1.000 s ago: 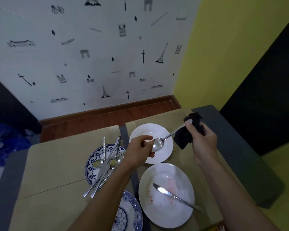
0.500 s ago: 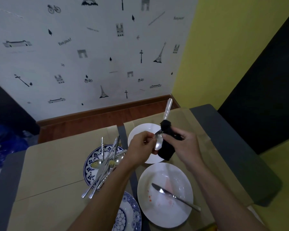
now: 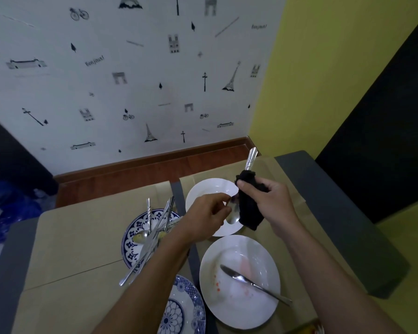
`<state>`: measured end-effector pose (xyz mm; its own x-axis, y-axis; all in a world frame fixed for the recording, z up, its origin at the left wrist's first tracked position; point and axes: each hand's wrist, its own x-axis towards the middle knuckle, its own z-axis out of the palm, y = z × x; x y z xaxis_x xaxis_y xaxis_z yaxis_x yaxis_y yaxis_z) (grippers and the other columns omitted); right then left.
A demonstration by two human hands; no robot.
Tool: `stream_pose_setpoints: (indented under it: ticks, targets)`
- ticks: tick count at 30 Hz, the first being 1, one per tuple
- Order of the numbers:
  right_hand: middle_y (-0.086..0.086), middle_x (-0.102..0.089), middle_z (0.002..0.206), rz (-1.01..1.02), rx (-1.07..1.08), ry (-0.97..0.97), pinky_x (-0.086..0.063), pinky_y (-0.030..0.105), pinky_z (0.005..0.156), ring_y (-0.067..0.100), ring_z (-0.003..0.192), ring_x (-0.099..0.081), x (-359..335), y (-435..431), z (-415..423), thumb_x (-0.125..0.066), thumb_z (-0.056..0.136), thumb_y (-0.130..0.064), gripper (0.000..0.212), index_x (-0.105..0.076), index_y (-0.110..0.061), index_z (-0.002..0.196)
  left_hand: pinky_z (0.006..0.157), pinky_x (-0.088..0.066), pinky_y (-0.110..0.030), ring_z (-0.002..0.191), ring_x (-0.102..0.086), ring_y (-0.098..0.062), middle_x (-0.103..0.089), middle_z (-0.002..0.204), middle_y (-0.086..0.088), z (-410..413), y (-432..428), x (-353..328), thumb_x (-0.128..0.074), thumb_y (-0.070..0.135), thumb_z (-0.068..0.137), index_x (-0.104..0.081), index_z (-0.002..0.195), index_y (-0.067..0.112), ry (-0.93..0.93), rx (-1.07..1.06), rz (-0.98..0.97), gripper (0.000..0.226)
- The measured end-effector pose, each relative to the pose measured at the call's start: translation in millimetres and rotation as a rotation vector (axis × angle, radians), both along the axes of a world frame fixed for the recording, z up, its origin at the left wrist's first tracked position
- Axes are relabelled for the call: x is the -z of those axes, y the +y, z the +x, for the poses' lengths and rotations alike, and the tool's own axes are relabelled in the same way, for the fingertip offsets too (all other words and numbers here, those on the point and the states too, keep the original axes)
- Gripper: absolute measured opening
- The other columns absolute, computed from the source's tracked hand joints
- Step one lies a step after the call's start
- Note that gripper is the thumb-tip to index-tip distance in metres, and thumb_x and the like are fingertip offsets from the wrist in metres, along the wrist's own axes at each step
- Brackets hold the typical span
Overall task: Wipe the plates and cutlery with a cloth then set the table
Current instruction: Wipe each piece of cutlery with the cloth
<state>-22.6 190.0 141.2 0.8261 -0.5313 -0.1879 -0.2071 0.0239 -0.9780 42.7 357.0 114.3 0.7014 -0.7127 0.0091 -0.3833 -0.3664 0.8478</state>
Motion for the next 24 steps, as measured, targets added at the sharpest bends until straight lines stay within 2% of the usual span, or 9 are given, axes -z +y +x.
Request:
stream_pose_setpoints:
  ticks: [3, 5, 8, 11, 16, 19, 21, 23, 24]
  targets:
    - [0.001, -0.078, 0.084, 0.005, 0.105, 0.003, -0.058, 0.028, 0.068, 0.014, 0.079, -0.075, 1, 1, 4, -0.083, 0.085, -0.035, 0.021, -0.079, -0.017, 0.093, 0.067, -0.052, -0.035, 0.067, -0.065, -0.02, -0.07, 0.076, -0.006, 1, -2, 3, -0.057, 0.015, 0.099, -0.07, 0.113, 0.013, -0.037, 0.02, 0.004, 0.019]
    - [0.001, -0.077, 0.086, 0.019, 0.104, 0.022, -0.057, 0.027, 0.068, 0.016, 0.081, -0.074, 2, 2, 4, -0.084, 0.084, -0.033, 0.021, -0.077, -0.016, 0.094, 0.065, -0.051, -0.036, 0.067, -0.064, -0.023, -0.07, 0.075, -0.007, 1, -1, 6, -0.058, 0.016, 0.098, -0.072, 0.107, 0.015, -0.034, 0.015, 0.001, 0.017]
    - [0.007, -0.077, 0.093, 0.041, 0.002, 0.096, -0.06, 0.03, 0.073, 0.02, 0.084, -0.074, 1, -1, 1, -0.088, 0.08, -0.021, 0.022, -0.077, -0.014, 0.097, 0.057, -0.043, -0.029, 0.058, -0.055, -0.016, -0.065, 0.068, -0.003, 0, 3, 14, -0.056, 0.02, 0.1, -0.071, 0.093, 0.016, -0.027, 0.044, 0.012, 0.017]
    - [0.006, -0.076, 0.086, 0.005, -0.014, 0.117, -0.056, 0.024, 0.064, 0.017, 0.077, -0.072, 2, -3, -3, -0.087, 0.081, -0.02, 0.018, -0.078, -0.011, 0.094, 0.054, -0.036, -0.021, 0.055, -0.046, -0.01, -0.06, 0.064, 0.002, 0, 5, 22, -0.057, 0.019, 0.099, -0.07, 0.09, 0.016, -0.042, 0.058, 0.043, 0.017]
    - [0.0, -0.078, 0.088, 0.019, 0.167, 0.013, -0.057, 0.021, 0.065, 0.012, 0.082, -0.074, 4, 0, -2, -0.084, 0.085, -0.026, 0.018, -0.079, -0.014, 0.097, 0.07, -0.052, -0.037, 0.075, -0.063, -0.019, -0.07, 0.08, 0.0, 8, 14, 33, -0.059, 0.027, 0.098, -0.075, 0.095, 0.017, 0.0, 0.022, 0.104, 0.019]
    - [-0.001, -0.08, 0.091, 0.047, 0.198, -0.039, -0.061, 0.021, 0.068, 0.01, 0.085, -0.075, 0, -2, 0, -0.085, 0.084, -0.024, 0.019, -0.08, -0.015, 0.101, 0.068, -0.053, -0.031, 0.073, -0.064, -0.012, -0.071, 0.081, 0.005, 10, 27, 46, -0.062, 0.026, 0.097, -0.077, 0.092, 0.02, 0.089, -0.025, 0.131, 0.017]
    - [0.002, -0.079, 0.093, 0.064, 0.184, -0.038, -0.06, 0.021, 0.068, 0.012, 0.087, -0.075, 0, -1, 0, -0.085, 0.084, -0.024, 0.022, -0.08, -0.013, 0.102, 0.065, -0.049, -0.029, 0.065, -0.059, -0.008, -0.068, 0.073, 0.008, 9, 36, 57, -0.06, 0.022, 0.097, -0.076, 0.086, 0.023, 0.11, -0.076, 0.153, 0.019]
    - [0.004, -0.077, 0.099, 0.131, 0.182, -0.014, -0.061, 0.023, 0.071, 0.015, 0.091, -0.075, 3, 1, 1, -0.085, 0.083, -0.022, 0.027, -0.078, -0.011, 0.107, 0.063, -0.05, -0.031, 0.061, -0.059, -0.009, -0.066, 0.067, 0.006, 10, 46, 69, -0.058, 0.021, 0.099, -0.077, 0.089, 0.021, 0.132, -0.162, 0.179, 0.021]
    - [0.006, -0.076, 0.102, 0.178, 0.182, 0.005, -0.062, 0.027, 0.076, 0.017, 0.094, -0.074, 5, 2, 2, -0.085, 0.083, -0.02, 0.03, -0.076, -0.01, 0.11, 0.061, -0.051, -0.026, 0.059, -0.06, -0.008, -0.066, 0.066, 0.007, 10, 50, 75, -0.057, 0.021, 0.1, -0.078, 0.093, 0.021, 0.142, -0.214, 0.194, 0.021]
